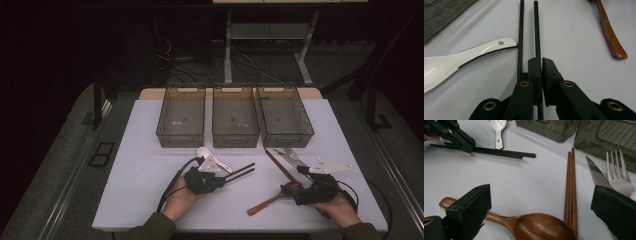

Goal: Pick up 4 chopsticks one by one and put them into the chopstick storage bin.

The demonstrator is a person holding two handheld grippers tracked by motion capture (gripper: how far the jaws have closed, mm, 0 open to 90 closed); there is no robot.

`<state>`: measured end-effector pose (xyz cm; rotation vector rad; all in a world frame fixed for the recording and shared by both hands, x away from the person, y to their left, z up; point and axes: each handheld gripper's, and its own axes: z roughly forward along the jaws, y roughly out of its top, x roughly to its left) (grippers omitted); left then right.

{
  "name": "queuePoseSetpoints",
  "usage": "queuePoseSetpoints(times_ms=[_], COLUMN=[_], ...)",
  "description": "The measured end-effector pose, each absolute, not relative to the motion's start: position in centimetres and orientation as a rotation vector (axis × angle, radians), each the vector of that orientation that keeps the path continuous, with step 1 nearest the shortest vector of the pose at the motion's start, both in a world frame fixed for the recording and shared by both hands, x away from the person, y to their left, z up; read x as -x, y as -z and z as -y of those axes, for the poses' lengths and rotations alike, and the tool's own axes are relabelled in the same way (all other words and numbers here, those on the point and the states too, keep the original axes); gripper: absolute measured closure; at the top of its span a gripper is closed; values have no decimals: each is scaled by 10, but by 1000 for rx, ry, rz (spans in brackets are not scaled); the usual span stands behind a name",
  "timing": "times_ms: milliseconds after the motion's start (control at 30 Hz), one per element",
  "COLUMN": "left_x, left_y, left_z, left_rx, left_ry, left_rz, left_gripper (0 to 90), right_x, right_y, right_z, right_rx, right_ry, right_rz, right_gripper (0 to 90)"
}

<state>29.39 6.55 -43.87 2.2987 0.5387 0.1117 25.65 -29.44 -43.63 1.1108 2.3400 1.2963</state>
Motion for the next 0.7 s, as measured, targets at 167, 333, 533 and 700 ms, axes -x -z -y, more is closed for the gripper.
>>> queuePoseSetpoints(times_ms=[167, 333, 533, 700], left_x=[-293, -291, -291, -290], left_y=[437, 432, 427, 422], left_z=[-68, -72, -79, -86], left_rx=[-2297, -2280, -2274, -2270], left_ry=[-93, -51, -33, -26], left_rz=[-533, -521, -529, -532], left_gripper=[853, 854, 853, 853], right_x=[-258, -257, -256, -256], right_y=[437, 436, 435, 435], right_z=[295, 296, 296, 297], right_rx=[-1125, -1123, -1120, -1118], right_ry=[-1303, -1312, -1316, -1323], right_rz=[-2335, -2329, -2328, -2322], right_gripper=[33, 32, 33, 33])
